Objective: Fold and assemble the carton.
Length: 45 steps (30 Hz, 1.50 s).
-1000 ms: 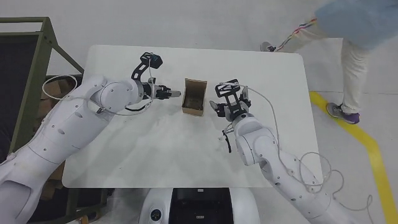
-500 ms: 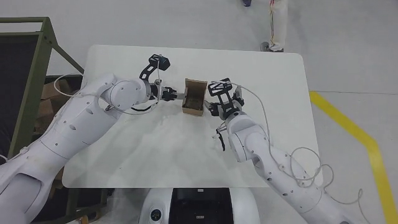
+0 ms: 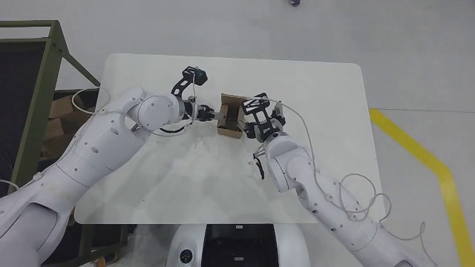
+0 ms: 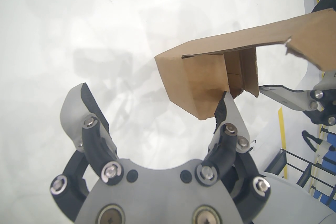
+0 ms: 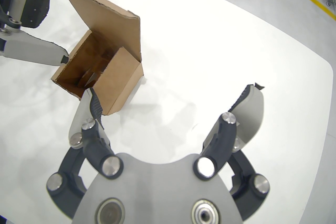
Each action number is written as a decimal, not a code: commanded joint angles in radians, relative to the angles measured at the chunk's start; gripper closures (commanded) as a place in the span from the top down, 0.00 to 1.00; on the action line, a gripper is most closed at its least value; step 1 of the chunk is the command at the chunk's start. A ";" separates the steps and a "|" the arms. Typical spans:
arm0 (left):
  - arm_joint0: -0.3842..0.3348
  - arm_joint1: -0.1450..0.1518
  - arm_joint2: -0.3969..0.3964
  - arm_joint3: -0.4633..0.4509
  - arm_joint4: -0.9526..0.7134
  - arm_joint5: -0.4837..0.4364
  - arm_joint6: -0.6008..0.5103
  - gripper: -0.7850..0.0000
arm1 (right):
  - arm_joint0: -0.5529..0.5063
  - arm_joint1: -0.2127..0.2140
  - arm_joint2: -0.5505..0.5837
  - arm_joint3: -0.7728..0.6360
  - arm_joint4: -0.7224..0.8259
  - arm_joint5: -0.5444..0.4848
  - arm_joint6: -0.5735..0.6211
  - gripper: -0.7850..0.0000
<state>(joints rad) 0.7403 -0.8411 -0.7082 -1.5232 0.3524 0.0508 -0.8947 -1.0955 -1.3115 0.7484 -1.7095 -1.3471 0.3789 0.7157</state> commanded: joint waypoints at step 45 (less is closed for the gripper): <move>-0.011 -0.097 -0.002 0.101 0.046 0.008 -0.038 1.00 | 0.055 -0.125 0.042 0.167 0.102 0.052 0.091 0.55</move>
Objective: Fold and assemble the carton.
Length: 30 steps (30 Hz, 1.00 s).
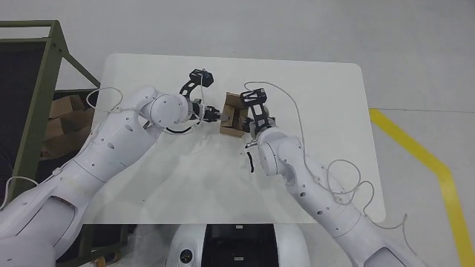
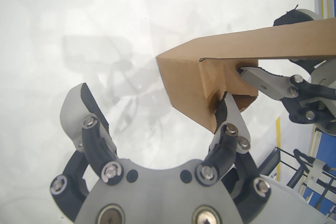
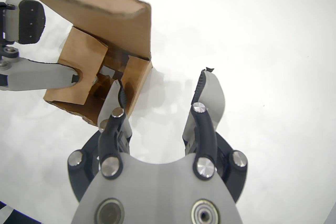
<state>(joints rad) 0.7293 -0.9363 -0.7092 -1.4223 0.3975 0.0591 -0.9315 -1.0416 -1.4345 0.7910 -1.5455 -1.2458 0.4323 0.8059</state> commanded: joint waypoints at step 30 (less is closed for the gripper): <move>0.020 -0.035 -0.030 -0.020 0.042 0.036 -0.056 0.87 | 0.000 -0.050 -0.006 0.030 -0.026 -0.034 0.011 0.39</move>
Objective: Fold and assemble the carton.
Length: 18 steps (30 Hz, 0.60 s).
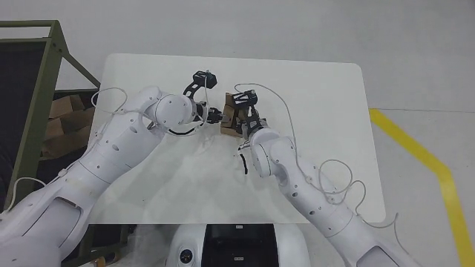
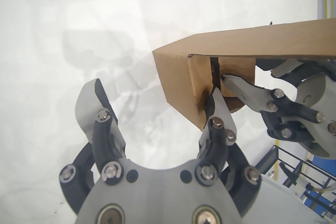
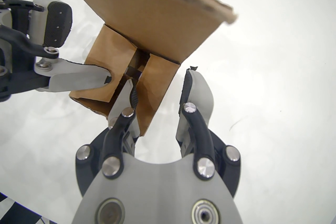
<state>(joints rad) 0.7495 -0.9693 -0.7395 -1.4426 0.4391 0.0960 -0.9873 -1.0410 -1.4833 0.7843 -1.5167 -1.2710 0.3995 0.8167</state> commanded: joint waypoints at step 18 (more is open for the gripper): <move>-0.007 -0.031 0.002 0.019 0.016 0.000 -0.011 0.67 | -0.004 -0.022 0.021 0.013 -0.012 -0.031 0.003 0.29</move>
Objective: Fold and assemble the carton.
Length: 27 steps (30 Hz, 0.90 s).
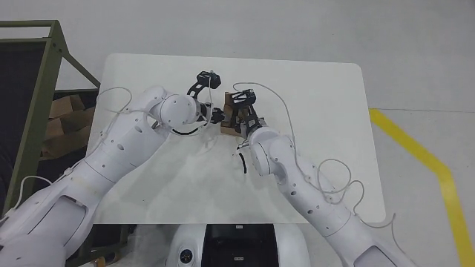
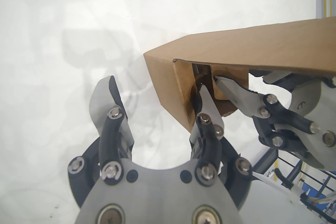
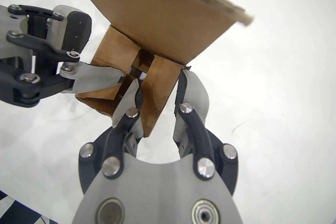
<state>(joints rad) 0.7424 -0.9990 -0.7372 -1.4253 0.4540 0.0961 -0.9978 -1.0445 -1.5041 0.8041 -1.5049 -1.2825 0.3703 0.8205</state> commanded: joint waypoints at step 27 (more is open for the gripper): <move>0.024 -0.025 -0.030 -0.004 0.023 -0.030 -0.012 0.35 | -0.028 -0.025 0.032 0.005 -0.035 -0.002 0.001 0.27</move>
<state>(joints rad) 0.7644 -1.0231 -0.7652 -1.4281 0.4745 0.0665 -1.0104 -1.0698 -1.5280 0.8337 -1.4983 -1.3160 0.3685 0.8207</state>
